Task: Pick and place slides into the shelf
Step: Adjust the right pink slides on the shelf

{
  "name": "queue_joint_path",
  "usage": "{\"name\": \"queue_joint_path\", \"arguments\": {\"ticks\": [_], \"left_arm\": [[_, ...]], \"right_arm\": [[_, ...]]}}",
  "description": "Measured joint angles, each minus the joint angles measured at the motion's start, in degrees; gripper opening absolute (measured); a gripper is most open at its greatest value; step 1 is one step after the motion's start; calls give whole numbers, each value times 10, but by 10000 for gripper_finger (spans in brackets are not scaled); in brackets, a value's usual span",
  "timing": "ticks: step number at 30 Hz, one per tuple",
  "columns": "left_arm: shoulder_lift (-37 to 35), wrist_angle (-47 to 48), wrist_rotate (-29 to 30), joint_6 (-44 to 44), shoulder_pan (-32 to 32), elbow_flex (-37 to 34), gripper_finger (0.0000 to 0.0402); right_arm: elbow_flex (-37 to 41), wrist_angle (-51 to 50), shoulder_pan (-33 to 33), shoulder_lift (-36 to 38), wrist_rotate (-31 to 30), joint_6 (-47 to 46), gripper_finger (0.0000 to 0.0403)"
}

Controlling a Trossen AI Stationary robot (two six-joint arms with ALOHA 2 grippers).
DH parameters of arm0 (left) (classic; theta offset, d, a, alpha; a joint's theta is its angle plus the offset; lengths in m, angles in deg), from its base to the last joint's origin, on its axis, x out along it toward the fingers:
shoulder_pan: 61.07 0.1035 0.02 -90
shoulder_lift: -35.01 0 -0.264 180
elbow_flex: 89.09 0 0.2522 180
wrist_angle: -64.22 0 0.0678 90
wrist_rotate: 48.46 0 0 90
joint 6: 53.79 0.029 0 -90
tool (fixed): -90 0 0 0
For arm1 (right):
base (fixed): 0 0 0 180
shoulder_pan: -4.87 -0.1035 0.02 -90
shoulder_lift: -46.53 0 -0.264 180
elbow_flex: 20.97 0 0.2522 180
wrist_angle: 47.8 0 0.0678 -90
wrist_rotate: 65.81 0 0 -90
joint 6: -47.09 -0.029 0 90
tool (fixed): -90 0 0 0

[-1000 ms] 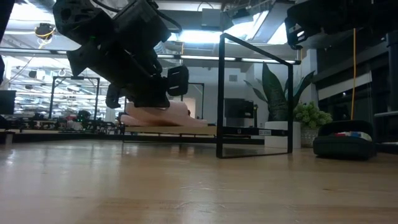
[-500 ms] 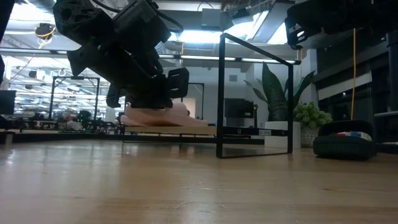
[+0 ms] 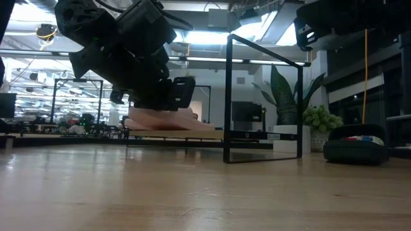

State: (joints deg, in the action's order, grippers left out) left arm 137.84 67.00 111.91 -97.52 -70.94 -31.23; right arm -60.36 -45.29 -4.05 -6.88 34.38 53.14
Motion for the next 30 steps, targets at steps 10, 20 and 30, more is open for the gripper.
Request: {"name": "queue_joint_path", "arguments": {"ticks": [10,20,30], "left_arm": [[0,0,-7,108,-1,0,94],[0,11,-14,130,-11,0,94],[-2,65,56,130,-47,0,94]], "right_arm": [[0,0,0,0,0,0,21],[0,-1,0,0,0,0,21],[0,-3,0,0,0,0,21]]}}
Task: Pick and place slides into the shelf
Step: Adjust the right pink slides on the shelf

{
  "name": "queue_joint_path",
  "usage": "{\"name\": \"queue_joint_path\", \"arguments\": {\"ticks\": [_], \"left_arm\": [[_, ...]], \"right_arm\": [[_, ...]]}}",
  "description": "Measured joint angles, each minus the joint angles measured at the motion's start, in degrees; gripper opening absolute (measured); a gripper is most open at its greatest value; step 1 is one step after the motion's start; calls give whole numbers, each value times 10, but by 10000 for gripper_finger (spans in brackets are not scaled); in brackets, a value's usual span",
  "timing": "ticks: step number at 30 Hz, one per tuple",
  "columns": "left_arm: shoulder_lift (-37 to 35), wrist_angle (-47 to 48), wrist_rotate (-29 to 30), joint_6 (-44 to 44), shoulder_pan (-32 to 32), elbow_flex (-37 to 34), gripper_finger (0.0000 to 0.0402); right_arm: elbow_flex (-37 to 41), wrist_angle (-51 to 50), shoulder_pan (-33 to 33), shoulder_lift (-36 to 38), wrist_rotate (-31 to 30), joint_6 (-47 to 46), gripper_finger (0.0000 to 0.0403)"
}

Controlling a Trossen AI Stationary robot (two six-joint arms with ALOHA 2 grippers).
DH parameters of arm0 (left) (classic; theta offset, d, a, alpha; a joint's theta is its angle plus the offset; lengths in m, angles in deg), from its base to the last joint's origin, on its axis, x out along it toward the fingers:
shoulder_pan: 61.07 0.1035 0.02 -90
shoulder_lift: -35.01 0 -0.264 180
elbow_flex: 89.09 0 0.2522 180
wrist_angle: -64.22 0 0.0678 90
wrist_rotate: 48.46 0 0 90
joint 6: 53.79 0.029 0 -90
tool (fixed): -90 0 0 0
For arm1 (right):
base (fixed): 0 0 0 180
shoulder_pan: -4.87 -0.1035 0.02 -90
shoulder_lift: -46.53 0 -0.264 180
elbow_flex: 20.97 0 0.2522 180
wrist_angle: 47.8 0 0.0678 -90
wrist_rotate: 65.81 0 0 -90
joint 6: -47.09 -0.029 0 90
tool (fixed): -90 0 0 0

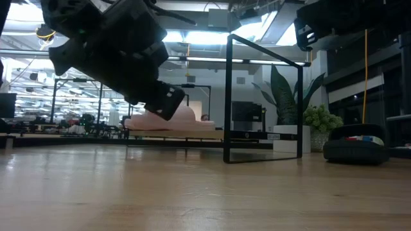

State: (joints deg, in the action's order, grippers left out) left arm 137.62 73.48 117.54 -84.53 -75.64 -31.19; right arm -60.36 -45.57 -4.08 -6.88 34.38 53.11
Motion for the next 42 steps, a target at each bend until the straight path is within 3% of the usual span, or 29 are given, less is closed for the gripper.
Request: {"name": "queue_joint_path", "arguments": {"ticks": [6,14,22,42], "left_arm": [[0,-8,-6,-4,-18,0,94],[0,-24,-56,-2,-31,0,89],[0,-55,-184,53,8,0,6],[0,-6,-166,132,41,0,1]], "right_arm": [[0,0,-13,0,0,1,21],[0,6,-20,0,0,5,21],[0,16,-20,0,0,18,21],[0,17,-20,0,0,20,21]]}}
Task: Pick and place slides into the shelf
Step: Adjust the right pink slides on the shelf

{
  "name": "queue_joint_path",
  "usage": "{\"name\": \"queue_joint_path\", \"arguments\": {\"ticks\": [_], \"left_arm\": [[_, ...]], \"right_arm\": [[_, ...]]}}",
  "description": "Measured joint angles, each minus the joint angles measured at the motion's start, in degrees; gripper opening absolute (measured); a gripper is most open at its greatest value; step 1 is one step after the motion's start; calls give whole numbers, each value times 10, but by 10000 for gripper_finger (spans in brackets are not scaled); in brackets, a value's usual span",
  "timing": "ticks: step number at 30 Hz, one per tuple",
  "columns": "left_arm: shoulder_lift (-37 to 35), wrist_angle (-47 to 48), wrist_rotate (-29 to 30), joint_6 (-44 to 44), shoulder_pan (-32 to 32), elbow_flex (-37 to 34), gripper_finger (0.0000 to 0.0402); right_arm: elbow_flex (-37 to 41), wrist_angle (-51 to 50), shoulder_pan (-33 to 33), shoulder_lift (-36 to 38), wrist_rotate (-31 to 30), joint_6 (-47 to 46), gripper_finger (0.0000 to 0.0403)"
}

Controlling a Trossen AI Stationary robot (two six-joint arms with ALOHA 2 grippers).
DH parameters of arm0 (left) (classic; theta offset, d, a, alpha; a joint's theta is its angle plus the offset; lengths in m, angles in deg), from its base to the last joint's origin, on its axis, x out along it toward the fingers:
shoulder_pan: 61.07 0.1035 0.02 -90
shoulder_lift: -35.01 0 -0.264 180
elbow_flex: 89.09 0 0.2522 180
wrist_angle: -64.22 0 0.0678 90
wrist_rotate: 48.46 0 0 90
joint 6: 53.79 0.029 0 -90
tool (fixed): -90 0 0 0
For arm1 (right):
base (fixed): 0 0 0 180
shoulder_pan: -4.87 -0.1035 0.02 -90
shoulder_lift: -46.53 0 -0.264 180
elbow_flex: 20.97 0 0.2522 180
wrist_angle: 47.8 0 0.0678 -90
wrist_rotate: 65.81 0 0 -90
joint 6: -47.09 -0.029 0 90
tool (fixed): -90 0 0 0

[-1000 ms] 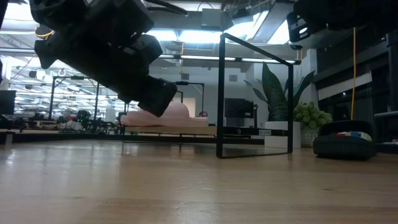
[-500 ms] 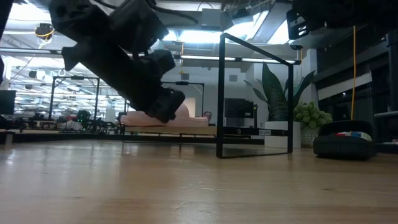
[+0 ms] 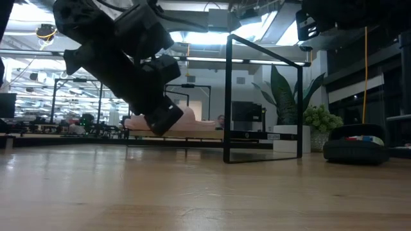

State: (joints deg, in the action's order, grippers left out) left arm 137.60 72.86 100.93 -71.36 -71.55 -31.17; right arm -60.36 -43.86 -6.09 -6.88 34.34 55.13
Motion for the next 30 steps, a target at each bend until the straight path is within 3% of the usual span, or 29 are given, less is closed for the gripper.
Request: {"name": "queue_joint_path", "arguments": {"ticks": [9,19,30], "left_arm": [[-5,22,62,25,2,0,0],[-15,68,38,28,24,0,0],[-15,76,54,36,17,6,0]], "right_arm": [[0,0,0,0,0,0,21],[0,0,0,0,0,-3,21],[0,0,0,0,0,-3,21]]}}
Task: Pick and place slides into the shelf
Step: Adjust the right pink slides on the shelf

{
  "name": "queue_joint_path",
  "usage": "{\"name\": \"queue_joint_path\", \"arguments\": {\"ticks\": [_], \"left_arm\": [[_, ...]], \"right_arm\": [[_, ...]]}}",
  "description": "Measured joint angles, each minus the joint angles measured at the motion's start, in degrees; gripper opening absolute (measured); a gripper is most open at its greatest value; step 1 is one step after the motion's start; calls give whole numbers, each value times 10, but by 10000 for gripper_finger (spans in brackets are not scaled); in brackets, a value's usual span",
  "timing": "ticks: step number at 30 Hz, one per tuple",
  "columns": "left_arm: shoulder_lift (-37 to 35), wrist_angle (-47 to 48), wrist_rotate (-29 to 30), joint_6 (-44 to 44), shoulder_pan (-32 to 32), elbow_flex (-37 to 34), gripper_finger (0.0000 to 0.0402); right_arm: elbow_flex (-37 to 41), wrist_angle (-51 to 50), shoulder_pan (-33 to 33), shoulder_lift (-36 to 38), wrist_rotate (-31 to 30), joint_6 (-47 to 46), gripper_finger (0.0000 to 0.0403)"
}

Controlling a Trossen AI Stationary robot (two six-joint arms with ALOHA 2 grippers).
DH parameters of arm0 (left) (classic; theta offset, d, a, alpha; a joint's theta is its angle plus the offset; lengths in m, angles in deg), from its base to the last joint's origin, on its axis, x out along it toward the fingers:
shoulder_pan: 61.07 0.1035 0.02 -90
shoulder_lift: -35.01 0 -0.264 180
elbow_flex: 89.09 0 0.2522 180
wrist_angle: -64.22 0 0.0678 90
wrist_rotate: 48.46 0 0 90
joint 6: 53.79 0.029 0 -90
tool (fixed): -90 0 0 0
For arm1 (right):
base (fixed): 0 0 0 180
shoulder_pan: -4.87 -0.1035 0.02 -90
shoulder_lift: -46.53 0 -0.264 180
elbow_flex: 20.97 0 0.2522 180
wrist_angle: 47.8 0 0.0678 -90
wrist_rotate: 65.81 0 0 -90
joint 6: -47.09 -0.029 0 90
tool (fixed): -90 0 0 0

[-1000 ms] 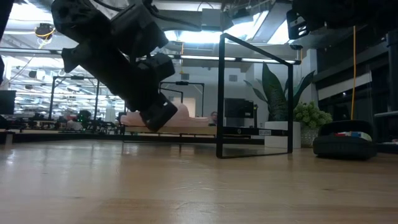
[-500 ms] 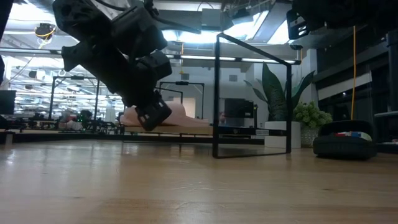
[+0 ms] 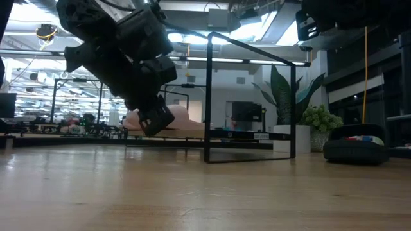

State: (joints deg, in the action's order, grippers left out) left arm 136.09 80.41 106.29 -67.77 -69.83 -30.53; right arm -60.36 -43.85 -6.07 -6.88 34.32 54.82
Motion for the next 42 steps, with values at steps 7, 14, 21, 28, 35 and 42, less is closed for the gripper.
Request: {"name": "queue_joint_path", "arguments": {"ticks": [7,14,21,28,35,42], "left_arm": [[0,-3,111,107,-25,42,0],[0,28,86,111,-25,47,0],[-14,26,20,62,-41,50,0],[-18,68,-77,2,-54,49,0],[-18,167,-118,-87,-55,49,0],[-18,205,-101,-100,-50,49,0]], "right_arm": [[0,0,0,-1,0,1,21],[0,0,0,-1,0,0,21],[0,0,0,-1,0,0,21],[0,-1,0,-1,0,-2,21],[0,0,-3,-1,0,0,21],[0,0,-3,-1,0,0,21]]}}
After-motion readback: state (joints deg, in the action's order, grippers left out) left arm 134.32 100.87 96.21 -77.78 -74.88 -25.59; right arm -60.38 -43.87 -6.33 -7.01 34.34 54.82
